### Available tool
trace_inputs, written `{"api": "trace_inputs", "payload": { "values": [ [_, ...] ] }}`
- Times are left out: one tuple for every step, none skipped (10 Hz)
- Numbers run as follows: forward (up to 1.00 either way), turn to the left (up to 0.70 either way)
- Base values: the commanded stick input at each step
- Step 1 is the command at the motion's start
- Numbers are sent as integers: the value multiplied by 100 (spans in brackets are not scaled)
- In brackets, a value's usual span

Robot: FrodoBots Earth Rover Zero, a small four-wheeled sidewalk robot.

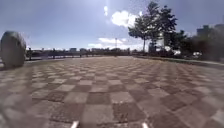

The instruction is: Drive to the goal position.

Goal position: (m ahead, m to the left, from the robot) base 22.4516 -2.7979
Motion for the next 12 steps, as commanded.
{"api": "trace_inputs", "payload": {
  "values": [
    [100, 0],
    [100, 0],
    [100, 0],
    [90, 0],
    [23, 0],
    [0, 0],
    [0, 0],
    [0, 0],
    [0, 0],
    [0, 0],
    [0, 0],
    [0, 0]
  ]
}}
